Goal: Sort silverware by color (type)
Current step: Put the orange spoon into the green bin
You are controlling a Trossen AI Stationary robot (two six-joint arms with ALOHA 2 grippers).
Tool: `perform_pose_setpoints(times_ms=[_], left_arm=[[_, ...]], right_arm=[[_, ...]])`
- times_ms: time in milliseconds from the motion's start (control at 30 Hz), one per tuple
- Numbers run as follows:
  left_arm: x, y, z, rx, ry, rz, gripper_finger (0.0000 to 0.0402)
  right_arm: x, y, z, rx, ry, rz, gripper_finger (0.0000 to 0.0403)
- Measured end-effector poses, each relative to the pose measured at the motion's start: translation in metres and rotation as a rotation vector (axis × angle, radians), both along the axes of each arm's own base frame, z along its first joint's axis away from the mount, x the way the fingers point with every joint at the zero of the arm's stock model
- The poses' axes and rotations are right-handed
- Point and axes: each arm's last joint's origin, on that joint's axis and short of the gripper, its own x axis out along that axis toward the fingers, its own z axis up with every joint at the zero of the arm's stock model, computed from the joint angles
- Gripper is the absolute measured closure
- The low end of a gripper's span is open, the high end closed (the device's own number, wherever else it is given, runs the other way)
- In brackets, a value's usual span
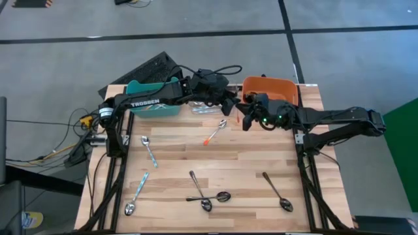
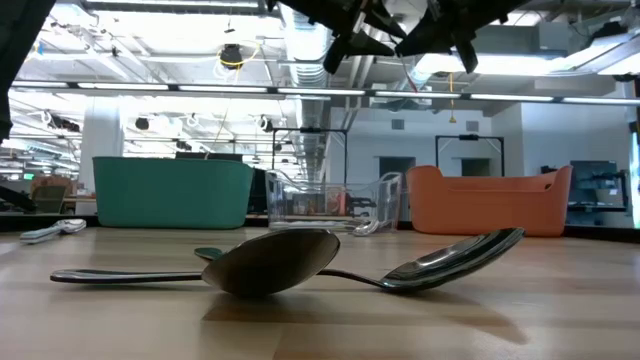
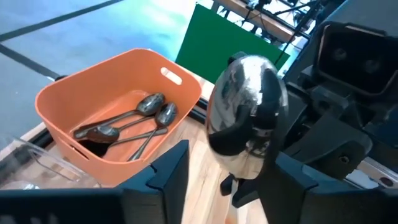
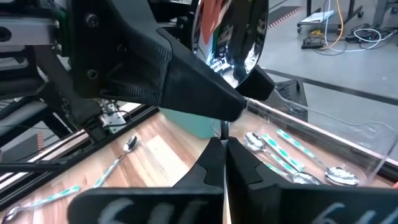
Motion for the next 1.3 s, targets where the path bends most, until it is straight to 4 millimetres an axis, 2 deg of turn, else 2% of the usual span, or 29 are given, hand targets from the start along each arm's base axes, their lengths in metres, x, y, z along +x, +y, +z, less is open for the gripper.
perform_pose_setpoints(times_ms=[333,767,1133,1300], left_arm=[[0.001,0.001,0.001,0.062,-0.004,0.000,0.0392],[0.000,0.001,0.001,0.099,0.010,-0.013,0.0399],[-0.006,0.010,-0.004,0.184,0.103,0.007,0.0401],[-0.034,0.025,-0.004,0.258,0.304,0.016,0.0401]], right_arm=[[0.001,0.000,0.000,-0.002,0.003,0.020,0.0393],[0.001,0.000,0.000,-0.004,0.008,0.037,0.0383],[0.000,0.001,0.000,-0.006,0.011,0.054,0.0280],[-0.001,0.001,-0.002,0.017,0.020,0.049,0.0253]])
